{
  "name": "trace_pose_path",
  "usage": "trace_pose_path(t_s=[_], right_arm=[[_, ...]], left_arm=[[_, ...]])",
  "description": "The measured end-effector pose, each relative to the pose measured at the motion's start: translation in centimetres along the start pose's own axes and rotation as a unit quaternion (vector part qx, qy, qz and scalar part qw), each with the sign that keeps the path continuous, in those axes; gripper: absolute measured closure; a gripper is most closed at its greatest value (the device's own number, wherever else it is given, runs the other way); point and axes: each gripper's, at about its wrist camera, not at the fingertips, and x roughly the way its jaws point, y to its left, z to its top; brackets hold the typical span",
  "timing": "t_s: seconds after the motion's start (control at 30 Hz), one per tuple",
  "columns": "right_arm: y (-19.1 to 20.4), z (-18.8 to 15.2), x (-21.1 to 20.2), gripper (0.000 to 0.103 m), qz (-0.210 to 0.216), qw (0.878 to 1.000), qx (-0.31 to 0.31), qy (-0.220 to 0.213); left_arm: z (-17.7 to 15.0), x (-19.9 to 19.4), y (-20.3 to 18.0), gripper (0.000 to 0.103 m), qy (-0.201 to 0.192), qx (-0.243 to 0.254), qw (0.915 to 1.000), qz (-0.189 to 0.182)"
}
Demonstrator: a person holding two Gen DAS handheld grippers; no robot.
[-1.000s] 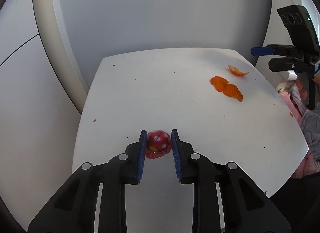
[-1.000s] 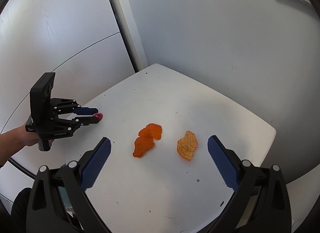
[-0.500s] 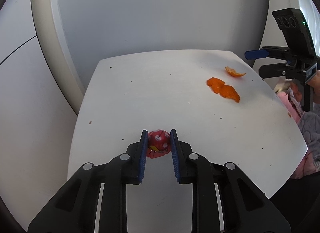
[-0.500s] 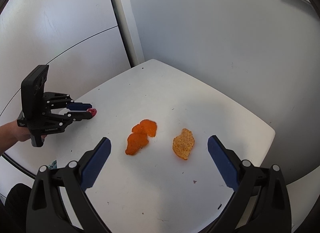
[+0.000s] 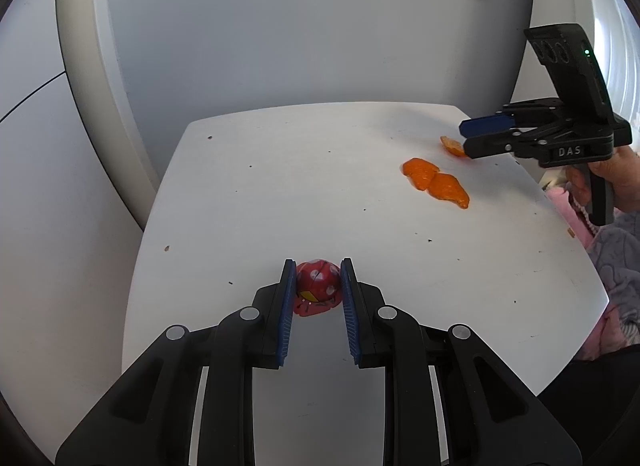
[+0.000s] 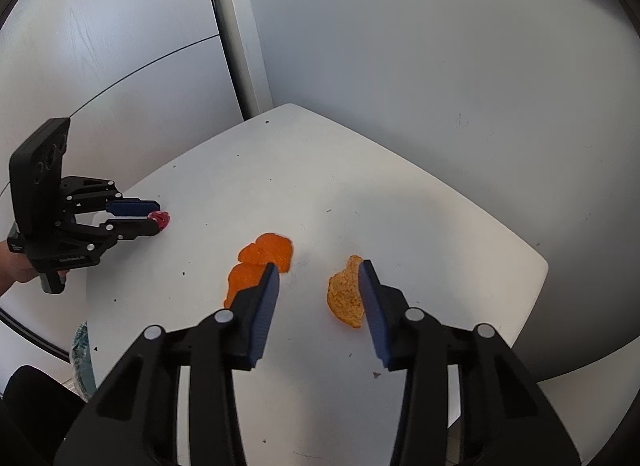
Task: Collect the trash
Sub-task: 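Lower the right tool and close it on an orange peel piece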
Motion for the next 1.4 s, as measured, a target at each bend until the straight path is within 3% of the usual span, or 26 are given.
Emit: trace_pose_path(t_s=[0.6,1.03,1.4], right_arm=[[-0.2,-0.1,1.1,0.075,-0.02,1.0,0.001,0.013],[-0.5,-0.1,1.4,0.097,-0.041,0.999,0.005,0.012],[-0.6,0.1,1.1,0.097,-0.024,0.999,0.019,0.012]], left_arm=[[-0.2,-0.2,0.4,0.082,-0.006,-0.007,0.9999,-0.014],[-0.1,-0.1,0.1,0.082,-0.009,-0.004,0.9998,-0.016],[0.0,-0.3,0.1,0.082,-0.012,-0.008,0.9998,-0.014]])
